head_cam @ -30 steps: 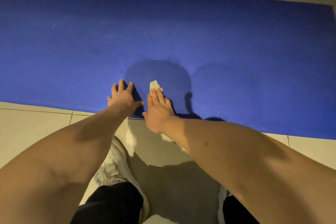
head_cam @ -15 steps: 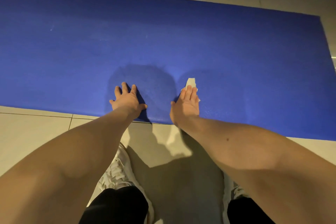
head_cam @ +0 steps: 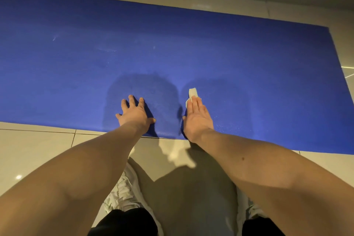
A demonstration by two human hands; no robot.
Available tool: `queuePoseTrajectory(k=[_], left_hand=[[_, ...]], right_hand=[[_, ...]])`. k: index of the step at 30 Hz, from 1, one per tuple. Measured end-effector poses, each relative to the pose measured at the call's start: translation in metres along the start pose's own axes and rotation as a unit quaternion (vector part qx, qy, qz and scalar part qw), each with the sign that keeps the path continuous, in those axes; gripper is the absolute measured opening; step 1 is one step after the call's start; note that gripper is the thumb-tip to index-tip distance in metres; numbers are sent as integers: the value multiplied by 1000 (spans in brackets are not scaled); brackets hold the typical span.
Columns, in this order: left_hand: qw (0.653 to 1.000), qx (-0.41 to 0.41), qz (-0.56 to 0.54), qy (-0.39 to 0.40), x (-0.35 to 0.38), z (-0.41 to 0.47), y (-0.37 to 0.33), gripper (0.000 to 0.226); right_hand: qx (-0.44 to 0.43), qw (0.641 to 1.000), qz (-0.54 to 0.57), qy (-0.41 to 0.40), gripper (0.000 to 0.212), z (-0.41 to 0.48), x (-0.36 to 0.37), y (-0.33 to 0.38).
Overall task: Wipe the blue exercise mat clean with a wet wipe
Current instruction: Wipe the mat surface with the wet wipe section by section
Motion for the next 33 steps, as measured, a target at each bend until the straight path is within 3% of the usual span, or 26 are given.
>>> queuePoseTrajectory(k=[3, 7, 10, 13, 16, 18, 21, 27, 30, 31, 33], left_hand=[[1000, 3, -1, 2, 0, 0, 0, 95], [1000, 18, 5, 6, -7, -3, 3, 89], [998, 60, -14, -15, -21, -7, 3, 76], [979, 129, -157, -21, -44, -17, -10, 72], [926, 157, -341, 43, -68, -37, -34, 68], [906, 161, -385, 69, -80, -50, -45, 49], [908, 184, -375, 45, -97, -70, -50, 11], [918, 202, -340, 13, -113, -118, -39, 4], [920, 207, -331, 17, -117, -137, -28, 13], [923, 211, -321, 16, -119, -143, -24, 16], [929, 225, -294, 10, -126, -154, -17, 14]], right_hand=[[-6, 999, 37, -30, 68, -4, -1, 22], [-50, 984, 156, -70, 27, -7, -13, 44], [-18, 963, 262, -55, 34, -4, -19, 45], [-18, 934, 353, -52, 17, -7, -42, 52], [-14, 895, 444, -42, 13, -14, -70, 54], [9, 893, 449, -43, 18, -23, -87, 50], [40, 897, 437, -48, 18, -43, -104, 42], [168, 904, 386, -76, 8, -95, -112, 38], [233, 875, 414, -92, 9, -128, -109, 49], [245, 851, 454, -99, 9, -137, -105, 54], [264, 759, 585, -106, 16, -157, -95, 68]])
Point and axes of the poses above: each hand's wrist, its own z-axis towards the middle knuckle, its own x-axis out of the palm, y = z × x, the point moved 8 cm from there along z, towards the middle knuckle, and after that the axes turned 6 degrees about z, right-handed, at the moved point
